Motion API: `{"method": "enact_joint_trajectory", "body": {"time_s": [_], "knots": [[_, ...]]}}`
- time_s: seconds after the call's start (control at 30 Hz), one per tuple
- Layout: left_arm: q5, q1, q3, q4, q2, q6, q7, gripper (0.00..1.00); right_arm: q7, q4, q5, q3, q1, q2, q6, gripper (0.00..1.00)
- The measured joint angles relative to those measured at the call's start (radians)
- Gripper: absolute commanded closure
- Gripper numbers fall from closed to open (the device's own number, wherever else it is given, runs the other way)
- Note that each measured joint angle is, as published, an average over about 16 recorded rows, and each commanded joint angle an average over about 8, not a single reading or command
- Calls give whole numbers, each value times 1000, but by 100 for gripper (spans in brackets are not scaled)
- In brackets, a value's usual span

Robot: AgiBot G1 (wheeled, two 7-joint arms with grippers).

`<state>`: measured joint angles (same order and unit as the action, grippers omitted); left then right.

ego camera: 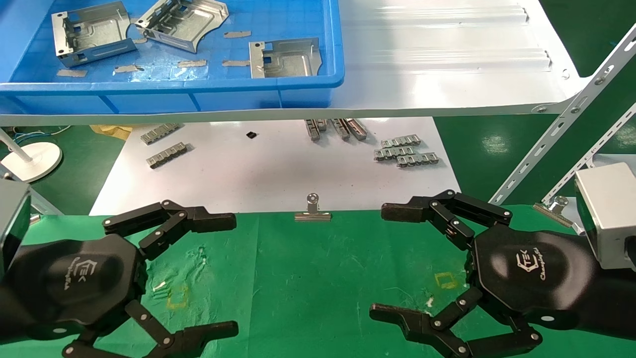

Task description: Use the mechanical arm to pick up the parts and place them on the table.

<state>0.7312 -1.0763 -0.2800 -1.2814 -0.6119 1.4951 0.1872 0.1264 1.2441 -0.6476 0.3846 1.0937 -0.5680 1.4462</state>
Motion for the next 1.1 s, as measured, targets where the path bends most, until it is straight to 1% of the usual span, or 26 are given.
{"method": "enact_joint_trajectory", "body": {"time_s": [1.1], "knots": [[0,0,0,0,0,0,0,0,0,0,0,0,0,0,0,100]]}}
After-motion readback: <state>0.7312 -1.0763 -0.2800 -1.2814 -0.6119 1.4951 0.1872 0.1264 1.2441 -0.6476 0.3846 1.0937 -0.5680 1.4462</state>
